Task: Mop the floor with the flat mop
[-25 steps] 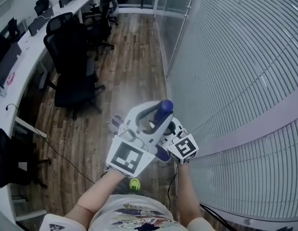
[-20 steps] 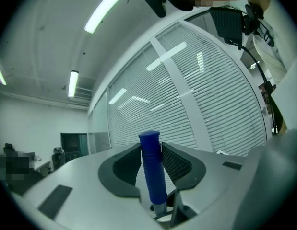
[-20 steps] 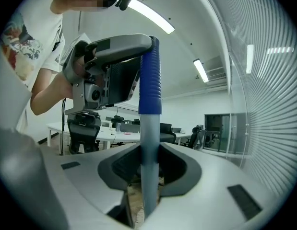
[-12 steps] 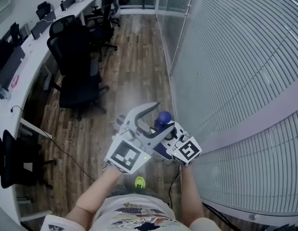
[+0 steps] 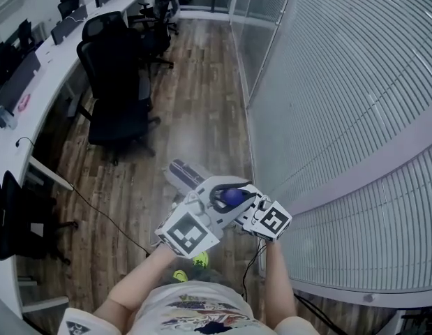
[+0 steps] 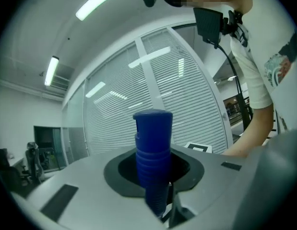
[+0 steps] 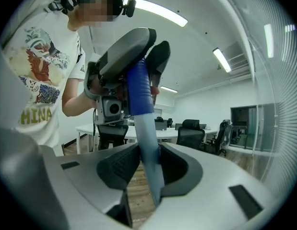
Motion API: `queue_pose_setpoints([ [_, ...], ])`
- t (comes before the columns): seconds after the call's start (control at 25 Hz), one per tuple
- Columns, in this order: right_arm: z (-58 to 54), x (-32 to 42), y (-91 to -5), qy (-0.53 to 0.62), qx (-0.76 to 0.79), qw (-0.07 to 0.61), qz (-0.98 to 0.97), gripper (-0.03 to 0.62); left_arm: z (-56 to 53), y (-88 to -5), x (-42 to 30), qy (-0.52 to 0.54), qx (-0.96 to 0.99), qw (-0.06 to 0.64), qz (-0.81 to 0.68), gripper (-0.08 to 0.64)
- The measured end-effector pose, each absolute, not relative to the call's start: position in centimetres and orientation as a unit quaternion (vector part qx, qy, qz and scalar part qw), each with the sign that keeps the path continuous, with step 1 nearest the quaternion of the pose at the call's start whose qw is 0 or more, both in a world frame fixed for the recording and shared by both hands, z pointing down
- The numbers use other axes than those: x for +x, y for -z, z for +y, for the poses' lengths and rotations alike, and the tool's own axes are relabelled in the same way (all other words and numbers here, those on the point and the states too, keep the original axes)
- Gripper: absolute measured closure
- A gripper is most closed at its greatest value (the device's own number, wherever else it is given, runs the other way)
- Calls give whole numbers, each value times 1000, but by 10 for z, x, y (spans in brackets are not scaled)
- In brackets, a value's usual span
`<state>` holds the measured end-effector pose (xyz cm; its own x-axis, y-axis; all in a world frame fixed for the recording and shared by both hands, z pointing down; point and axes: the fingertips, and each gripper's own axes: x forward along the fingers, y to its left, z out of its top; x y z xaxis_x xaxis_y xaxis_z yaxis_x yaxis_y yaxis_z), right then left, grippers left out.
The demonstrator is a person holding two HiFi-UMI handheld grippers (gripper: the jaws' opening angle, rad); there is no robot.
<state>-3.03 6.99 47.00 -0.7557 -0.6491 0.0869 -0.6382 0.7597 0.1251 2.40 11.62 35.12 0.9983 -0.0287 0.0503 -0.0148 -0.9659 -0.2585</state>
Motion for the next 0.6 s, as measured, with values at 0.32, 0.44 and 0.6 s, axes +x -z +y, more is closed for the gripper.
queue_pose_setpoints([
  [0.32, 103, -69, -483, -4, 375, 49, -926, 448, 152, -363, -17, 58, -990, 123, 28, 486],
  [0.44, 113, -75, -492, -27, 394, 5, -919, 440, 163, -370, -26, 71, -990, 118, 28, 486],
  [0.6, 130, -63, -536, -75, 451, 46, -888, 436, 159, -377, -45, 73, -990, 104, 60, 486],
])
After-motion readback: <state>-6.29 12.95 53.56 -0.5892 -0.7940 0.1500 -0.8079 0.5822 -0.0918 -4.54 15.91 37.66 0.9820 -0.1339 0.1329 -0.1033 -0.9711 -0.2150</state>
